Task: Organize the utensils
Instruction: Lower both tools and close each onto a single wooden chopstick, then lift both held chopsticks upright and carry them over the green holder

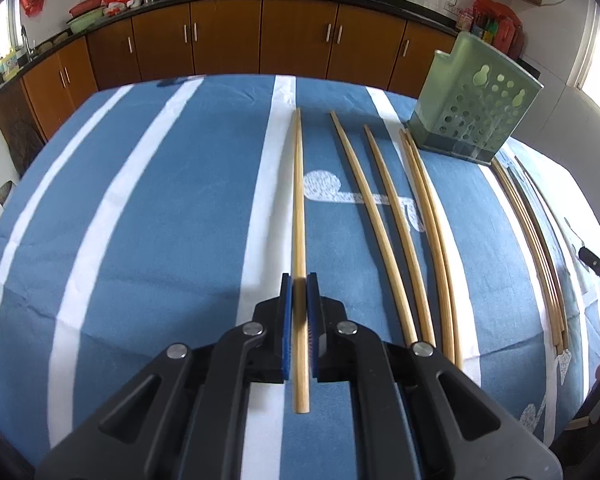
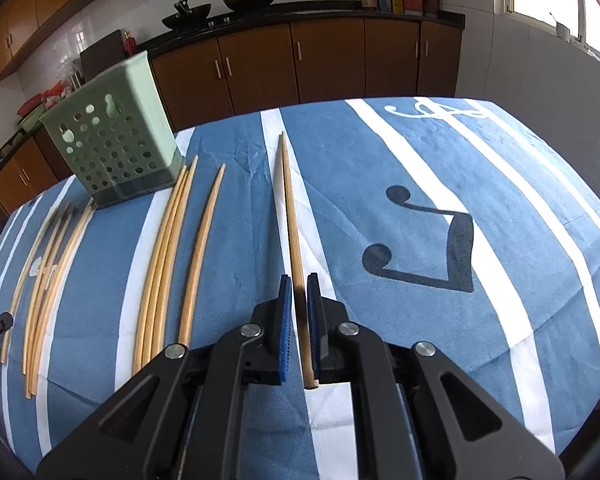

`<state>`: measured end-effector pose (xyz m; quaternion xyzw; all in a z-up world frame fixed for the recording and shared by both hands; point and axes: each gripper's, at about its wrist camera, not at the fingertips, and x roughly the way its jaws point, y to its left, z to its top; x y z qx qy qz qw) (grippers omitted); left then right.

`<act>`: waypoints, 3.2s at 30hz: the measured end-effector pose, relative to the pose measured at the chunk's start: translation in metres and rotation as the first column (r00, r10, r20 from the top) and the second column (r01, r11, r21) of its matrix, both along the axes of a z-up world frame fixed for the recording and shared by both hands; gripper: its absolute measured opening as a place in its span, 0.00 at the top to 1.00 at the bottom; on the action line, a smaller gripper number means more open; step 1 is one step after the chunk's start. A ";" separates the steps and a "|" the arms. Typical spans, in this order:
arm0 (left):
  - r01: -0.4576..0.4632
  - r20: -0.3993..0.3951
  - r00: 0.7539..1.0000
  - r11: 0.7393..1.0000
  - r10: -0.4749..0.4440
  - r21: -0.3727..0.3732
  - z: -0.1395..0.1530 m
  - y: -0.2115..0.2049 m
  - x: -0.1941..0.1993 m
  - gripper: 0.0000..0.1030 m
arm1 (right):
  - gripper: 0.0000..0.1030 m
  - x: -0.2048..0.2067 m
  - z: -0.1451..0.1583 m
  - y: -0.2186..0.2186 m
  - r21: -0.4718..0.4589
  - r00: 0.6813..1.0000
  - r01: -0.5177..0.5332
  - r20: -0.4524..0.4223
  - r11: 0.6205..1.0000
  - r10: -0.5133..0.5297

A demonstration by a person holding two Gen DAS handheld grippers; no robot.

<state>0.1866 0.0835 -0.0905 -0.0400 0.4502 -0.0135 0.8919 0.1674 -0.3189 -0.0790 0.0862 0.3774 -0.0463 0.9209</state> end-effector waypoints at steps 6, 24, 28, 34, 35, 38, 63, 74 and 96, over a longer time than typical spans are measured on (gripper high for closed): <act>-0.002 0.084 0.997 1.000 0.002 0.002 0.031 0.002 -0.007 0.92 | 0.92 -0.008 0.021 -0.003 0.005 0.997 -0.004 0.073 1.000 0.004; -0.018 0.006 1.000 1.000 0.018 -0.019 0.001 0.000 -0.004 0.92 | 0.93 -0.005 -0.023 0.000 -0.003 0.994 -0.066 -0.091 0.998 0.066; -0.013 0.037 0.999 1.000 0.014 -0.018 0.012 0.000 -0.008 0.92 | 0.93 -0.016 -0.003 -0.007 0.012 0.999 -0.050 -0.009 0.999 0.051; -0.024 0.107 0.994 0.999 0.027 -0.029 0.035 0.000 -0.016 0.92 | 0.93 -0.031 0.035 -0.015 0.032 0.990 -0.031 0.136 0.999 0.026; -0.027 0.124 0.992 0.999 0.031 -0.034 0.041 0.000 -0.017 0.92 | 0.93 -0.033 0.041 -0.016 0.033 0.987 -0.028 0.158 0.999 0.023; -0.029 0.169 0.985 0.999 0.036 -0.045 0.056 0.000 -0.022 0.92 | 0.93 -0.037 0.056 -0.015 0.031 0.976 -0.024 0.218 0.999 0.017; -0.036 0.425 0.904 0.999 0.048 -0.036 0.156 0.002 -0.010 0.92 | 0.93 -0.020 0.130 -0.008 -0.025 0.906 -0.022 0.422 0.999 0.030; 0.045 0.566 0.824 0.995 0.012 -0.086 0.260 -0.014 0.018 0.92 | 0.93 0.004 0.239 0.003 0.037 0.770 -0.096 0.636 0.995 0.051; 0.155 0.495 0.864 0.983 -0.088 -0.096 0.217 -0.109 0.120 0.92 | 0.93 0.093 0.204 0.070 0.017 0.809 -0.156 0.576 0.988 0.118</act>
